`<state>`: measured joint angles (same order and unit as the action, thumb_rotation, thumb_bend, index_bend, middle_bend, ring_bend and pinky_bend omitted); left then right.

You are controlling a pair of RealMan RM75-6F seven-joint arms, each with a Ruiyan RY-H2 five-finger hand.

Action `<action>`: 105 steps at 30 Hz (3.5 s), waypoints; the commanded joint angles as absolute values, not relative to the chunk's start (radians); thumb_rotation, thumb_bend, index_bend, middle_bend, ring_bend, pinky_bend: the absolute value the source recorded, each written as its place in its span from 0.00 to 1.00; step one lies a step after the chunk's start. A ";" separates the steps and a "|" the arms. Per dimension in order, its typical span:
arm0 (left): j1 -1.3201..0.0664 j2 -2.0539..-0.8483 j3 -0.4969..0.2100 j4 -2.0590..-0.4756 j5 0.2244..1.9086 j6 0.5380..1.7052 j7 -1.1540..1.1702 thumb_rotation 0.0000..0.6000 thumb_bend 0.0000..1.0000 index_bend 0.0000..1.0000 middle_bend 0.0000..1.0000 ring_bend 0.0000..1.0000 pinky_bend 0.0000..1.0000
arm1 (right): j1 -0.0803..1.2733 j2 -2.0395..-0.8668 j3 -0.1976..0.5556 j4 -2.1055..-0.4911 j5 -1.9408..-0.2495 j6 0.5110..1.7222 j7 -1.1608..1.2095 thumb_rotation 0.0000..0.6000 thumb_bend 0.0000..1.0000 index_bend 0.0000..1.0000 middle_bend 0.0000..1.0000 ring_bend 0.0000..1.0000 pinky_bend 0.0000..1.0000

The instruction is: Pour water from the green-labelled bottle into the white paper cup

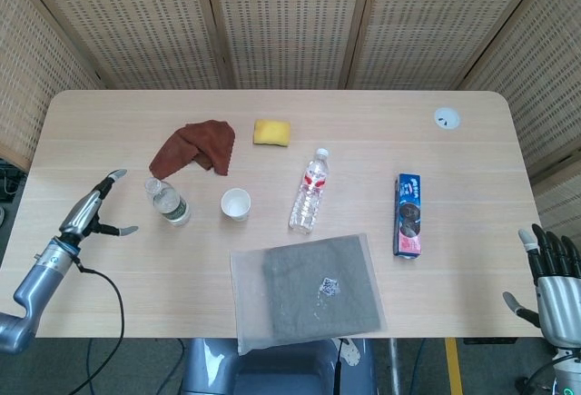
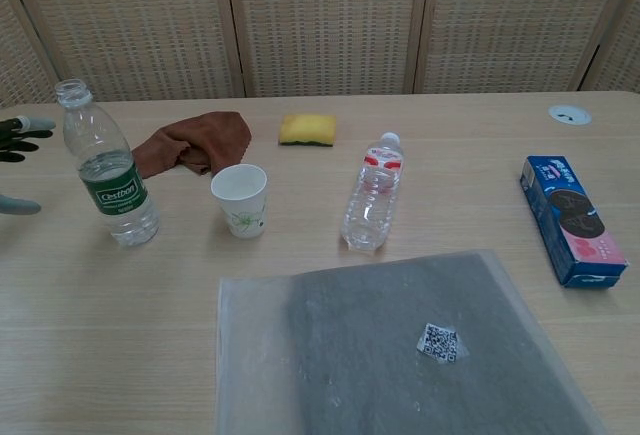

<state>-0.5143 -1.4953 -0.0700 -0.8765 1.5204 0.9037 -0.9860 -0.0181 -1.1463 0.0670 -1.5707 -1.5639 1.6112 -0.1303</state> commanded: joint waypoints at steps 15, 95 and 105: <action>-0.612 -1.629 -0.109 -0.851 1.461 0.831 -1.067 1.00 0.00 0.00 0.00 0.00 0.00 | -0.007 -1.147 0.070 -1.557 -1.543 1.585 -0.106 1.00 0.00 0.02 0.00 0.00 0.00; -0.769 -1.446 -0.164 -1.097 1.187 0.747 0.047 1.00 0.61 0.68 0.52 0.32 0.35 | 0.009 -1.151 0.061 -1.554 -1.532 1.562 -0.106 1.00 0.00 0.02 0.00 0.00 0.00; -0.796 -1.461 -0.148 -1.133 1.078 0.758 0.315 1.00 0.61 0.69 0.52 0.33 0.35 | 0.018 -1.149 0.064 -1.551 -1.524 1.547 -0.094 1.00 0.00 0.02 0.00 0.00 0.00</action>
<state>-0.7841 -1.4537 -0.1575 -1.1249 1.1050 0.7543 0.2624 0.0172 -1.1496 0.0638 -1.5519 -1.5249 1.5473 -0.0945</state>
